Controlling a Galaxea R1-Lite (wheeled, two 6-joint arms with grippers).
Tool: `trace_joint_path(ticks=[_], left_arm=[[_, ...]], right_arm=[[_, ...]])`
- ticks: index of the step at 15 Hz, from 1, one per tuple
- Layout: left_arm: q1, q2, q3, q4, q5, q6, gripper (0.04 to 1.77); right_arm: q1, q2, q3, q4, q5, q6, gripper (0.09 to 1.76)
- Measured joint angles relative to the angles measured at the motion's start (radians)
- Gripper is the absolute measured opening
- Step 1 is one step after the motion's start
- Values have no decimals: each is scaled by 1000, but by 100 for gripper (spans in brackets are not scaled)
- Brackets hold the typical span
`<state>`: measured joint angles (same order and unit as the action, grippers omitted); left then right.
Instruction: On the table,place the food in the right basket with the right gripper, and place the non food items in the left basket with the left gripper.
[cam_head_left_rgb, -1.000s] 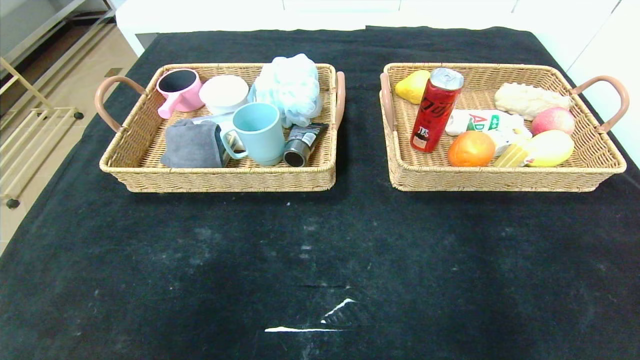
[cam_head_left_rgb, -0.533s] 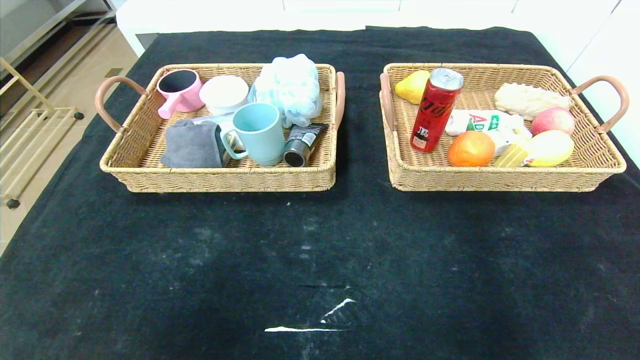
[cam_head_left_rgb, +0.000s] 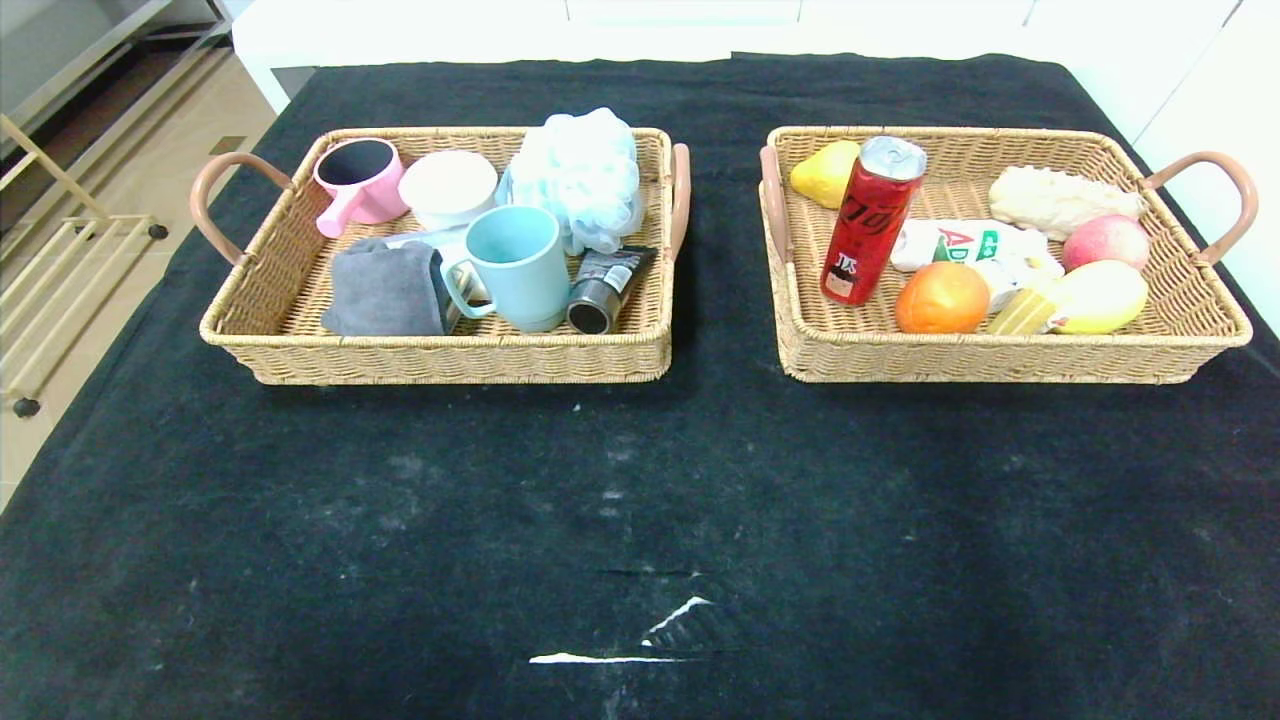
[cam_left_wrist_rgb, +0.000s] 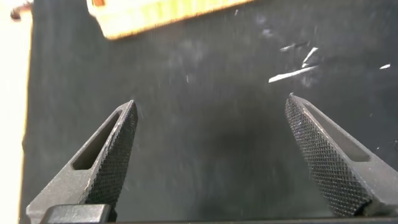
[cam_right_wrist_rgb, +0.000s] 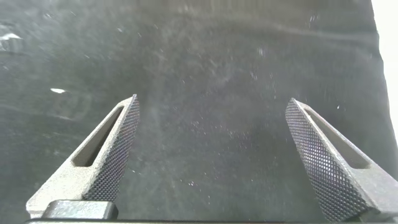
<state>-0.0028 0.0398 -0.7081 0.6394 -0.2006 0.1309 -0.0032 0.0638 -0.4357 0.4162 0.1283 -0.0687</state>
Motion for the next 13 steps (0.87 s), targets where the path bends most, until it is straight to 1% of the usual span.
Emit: trace_joint_path(ticks=[1, 2, 3, 5, 6, 7, 9, 11, 12, 13], left_arm=[[0, -15, 29, -38, 3, -19, 172], [0, -25, 66, -100, 6, -33, 172], [0, -32, 114, -186, 18, -43, 172], [-1, -38, 243, -384, 73, -53, 172], [-1, -39, 309, -464, 98, -54, 172], [0, -40, 374, -518, 117, -55, 172], [0, -41, 462, -559, 131, -54, 172], [0, -41, 523, -566, 136, -53, 172], [0, -41, 551, -567, 145, -50, 172], [0, -41, 579, -568, 156, -48, 172]], right_arm=[[0, -22, 18, -11, 1, 1, 171], [0, -36, 42, -57, 0, 10, 171], [0, -47, 72, -144, 0, 30, 171], [0, -58, 167, -323, -4, 61, 171], [0, -60, 222, -387, -8, 66, 171], [0, -62, 277, -436, -21, 67, 171], [0, -64, 378, -496, -49, 29, 171], [0, -65, 423, -473, -78, 7, 171], [0, -65, 427, -463, -86, 4, 171], [0, -65, 433, -425, -98, -4, 171]])
